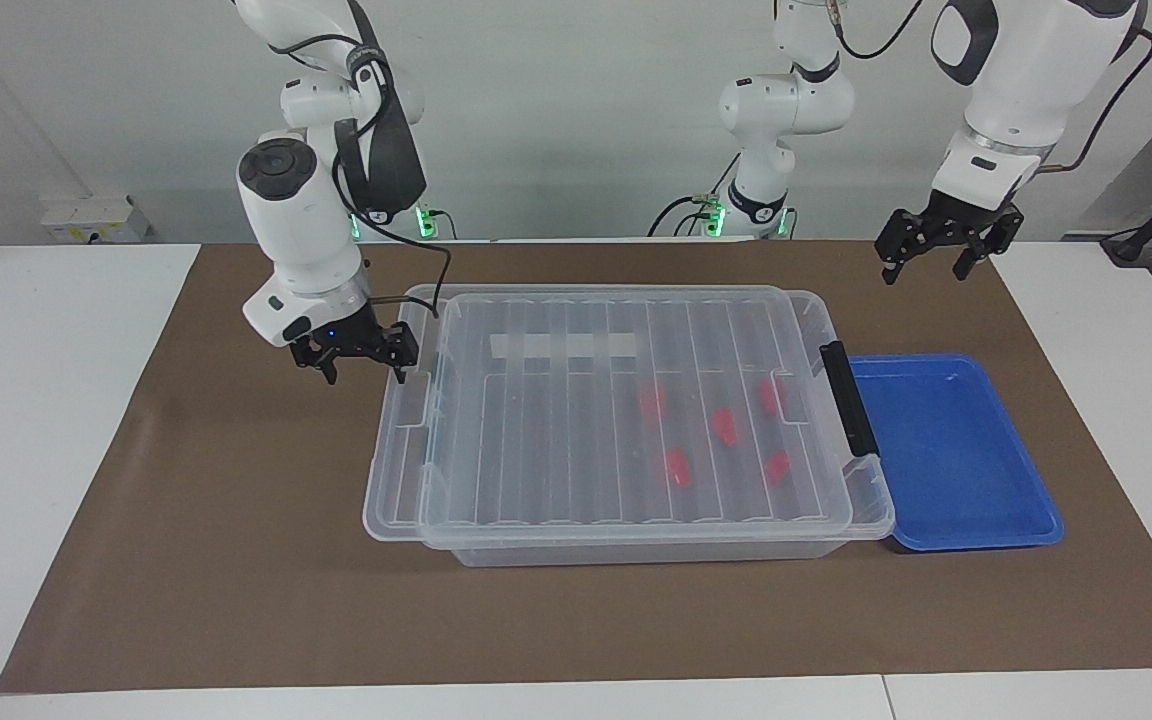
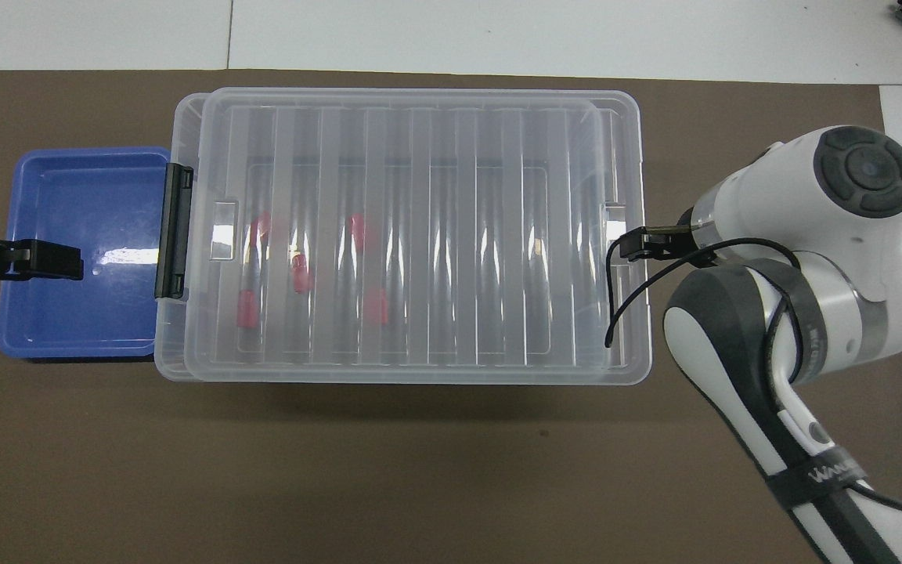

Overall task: Place red block in blue tray from box
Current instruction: 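Slide the clear lid away from the tray with the right gripper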

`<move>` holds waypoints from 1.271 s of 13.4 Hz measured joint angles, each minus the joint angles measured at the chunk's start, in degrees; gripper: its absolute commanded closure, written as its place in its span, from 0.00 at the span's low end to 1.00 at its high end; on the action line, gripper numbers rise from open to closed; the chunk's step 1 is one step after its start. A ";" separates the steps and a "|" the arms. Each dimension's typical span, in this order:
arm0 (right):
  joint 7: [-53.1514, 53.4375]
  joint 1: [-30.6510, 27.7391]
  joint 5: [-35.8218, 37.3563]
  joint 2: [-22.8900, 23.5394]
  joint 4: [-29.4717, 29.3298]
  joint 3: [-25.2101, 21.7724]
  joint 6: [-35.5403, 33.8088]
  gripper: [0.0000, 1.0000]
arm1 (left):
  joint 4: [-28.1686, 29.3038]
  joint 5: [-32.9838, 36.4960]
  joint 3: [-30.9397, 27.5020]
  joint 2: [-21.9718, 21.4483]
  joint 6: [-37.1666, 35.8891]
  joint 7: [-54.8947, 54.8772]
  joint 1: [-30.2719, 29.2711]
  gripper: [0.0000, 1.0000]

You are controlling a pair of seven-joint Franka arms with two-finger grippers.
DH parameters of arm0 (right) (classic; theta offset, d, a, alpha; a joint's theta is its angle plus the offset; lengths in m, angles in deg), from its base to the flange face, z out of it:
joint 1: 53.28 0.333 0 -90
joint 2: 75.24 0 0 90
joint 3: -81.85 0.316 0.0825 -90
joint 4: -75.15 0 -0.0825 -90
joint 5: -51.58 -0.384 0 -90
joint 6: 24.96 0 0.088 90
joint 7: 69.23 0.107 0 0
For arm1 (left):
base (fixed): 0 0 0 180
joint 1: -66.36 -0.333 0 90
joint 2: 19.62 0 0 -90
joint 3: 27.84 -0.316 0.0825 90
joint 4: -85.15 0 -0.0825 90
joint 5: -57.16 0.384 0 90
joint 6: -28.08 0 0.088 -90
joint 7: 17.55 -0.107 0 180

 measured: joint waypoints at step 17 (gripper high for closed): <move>-28.78 -14.16 -0.02 -0.04 0.66 -0.09 1.83 0.00 | 0.00 0.00 0.00 0.00 0.00 0.00 0.00 0.00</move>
